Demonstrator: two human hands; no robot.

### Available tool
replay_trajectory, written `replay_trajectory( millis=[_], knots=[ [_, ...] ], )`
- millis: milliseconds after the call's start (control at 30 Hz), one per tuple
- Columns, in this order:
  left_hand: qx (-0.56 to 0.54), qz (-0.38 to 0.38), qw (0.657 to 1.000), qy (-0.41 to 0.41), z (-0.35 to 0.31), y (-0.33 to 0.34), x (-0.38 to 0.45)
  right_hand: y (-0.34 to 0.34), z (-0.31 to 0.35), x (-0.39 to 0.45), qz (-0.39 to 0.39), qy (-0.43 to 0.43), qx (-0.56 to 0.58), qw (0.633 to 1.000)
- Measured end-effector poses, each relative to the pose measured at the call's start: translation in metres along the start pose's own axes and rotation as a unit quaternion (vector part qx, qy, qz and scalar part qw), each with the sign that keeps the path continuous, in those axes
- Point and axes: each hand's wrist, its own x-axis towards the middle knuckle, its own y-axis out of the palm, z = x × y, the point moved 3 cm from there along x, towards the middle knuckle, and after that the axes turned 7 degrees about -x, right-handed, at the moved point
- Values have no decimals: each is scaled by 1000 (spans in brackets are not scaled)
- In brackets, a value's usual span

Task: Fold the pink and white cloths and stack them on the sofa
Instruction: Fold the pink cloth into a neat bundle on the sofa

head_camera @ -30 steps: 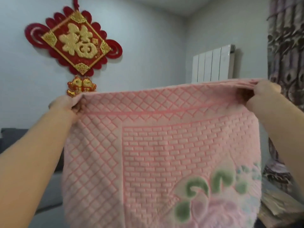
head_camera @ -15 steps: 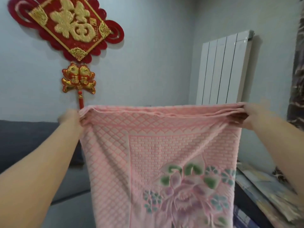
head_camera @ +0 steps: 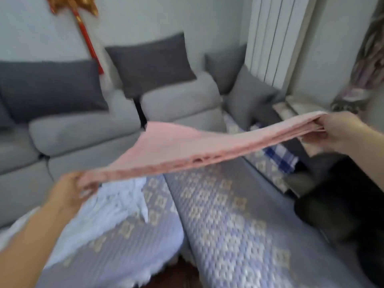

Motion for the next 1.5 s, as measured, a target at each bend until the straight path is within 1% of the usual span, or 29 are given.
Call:
replay_trajectory(
  millis=[33, 67, 133, 167, 200, 267, 333, 400, 500, 600, 667, 733, 767, 800, 833, 900, 967, 1000, 1067, 1100, 1133, 1200, 1300, 1367, 1433, 1500],
  knots=[
    [46, 0, 999, -27, 29, 18, -49, -7, -44, 3, 2, 33, -12, 999],
    [86, -7, 993, -85, 65, 25, -81, -13, -87, 5, -9, 70, -21, 997],
    [191, -38, 965, -173, 150, 7, -112, -27, -171, 12, -46, 148, -28, 987],
    [201, -39, 955, -214, 193, 3, -127, -34, -214, 19, -64, 188, -24, 980],
    [200, -60, 943, -259, 231, 3, -139, -40, -255, 24, -90, 225, -20, 970],
    [217, -63, 915, -333, 298, 6, -158, -54, -334, 39, -144, 290, 21, 946],
    [253, -26, 894, -370, 352, 13, -174, -72, -408, 56, -175, 337, 40, 924],
    [294, -16, 866, -404, 394, 14, -181, -94, -463, 62, -191, 372, 46, 907],
    [331, -12, 838, -433, 430, 10, -200, -125, -498, 43, -218, 380, 53, 897],
    [387, 9, 805, -450, 437, 5, -228, -161, -513, 23, -294, 390, 55, 871],
    [422, 31, 788, -447, 436, 1, -242, -178, -518, 15, -306, 396, 59, 864],
    [417, 36, 793, -443, 439, -4, -250, -186, -531, 3, -322, 410, 45, 852],
    [405, 33, 799, -442, 441, -4, -253, -187, -547, -5, -318, 421, 30, 849],
    [386, 21, 809, -443, 444, -3, -254, -184, -564, -19, -296, 430, 0, 853],
    [359, 15, 818, -449, 448, 0, -257, -177, -589, -34, -252, 446, -39, 858],
    [320, 16, 832, -454, 457, 9, -264, -148, -623, -79, -174, 504, -88, 842],
    [305, 19, 839, -451, 459, 22, -273, -103, -642, -137, -109, 545, -58, 830],
    [298, 16, 841, -451, 457, 28, -277, -76, -644, -170, -77, 570, -13, 818],
    [281, 7, 848, -449, 447, 37, -280, -16, -640, -229, -45, 622, 117, 773],
    [269, 8, 853, -446, 440, 41, -280, 2, -643, -245, -31, 625, 170, 761],
    [256, 10, 858, -445, 432, 45, -279, 18, -638, -255, -29, 619, 204, 758],
    [216, 16, 869, -445, 412, 55, -272, 34, -631, -257, -61, 594, 284, 750],
    [164, 51, 880, -442, 372, 73, -256, 41, -611, -232, -77, 516, 397, 755],
    [142, 97, 883, -437, 342, 86, -237, 25, -600, -199, -125, 469, 423, 765],
    [134, 146, 876, -439, 314, 97, -211, 3, -584, -156, -161, 432, 393, 796],
    [142, 171, 870, -440, 293, 102, -179, -6, -557, -115, -134, 416, 360, 824]
  ],
)
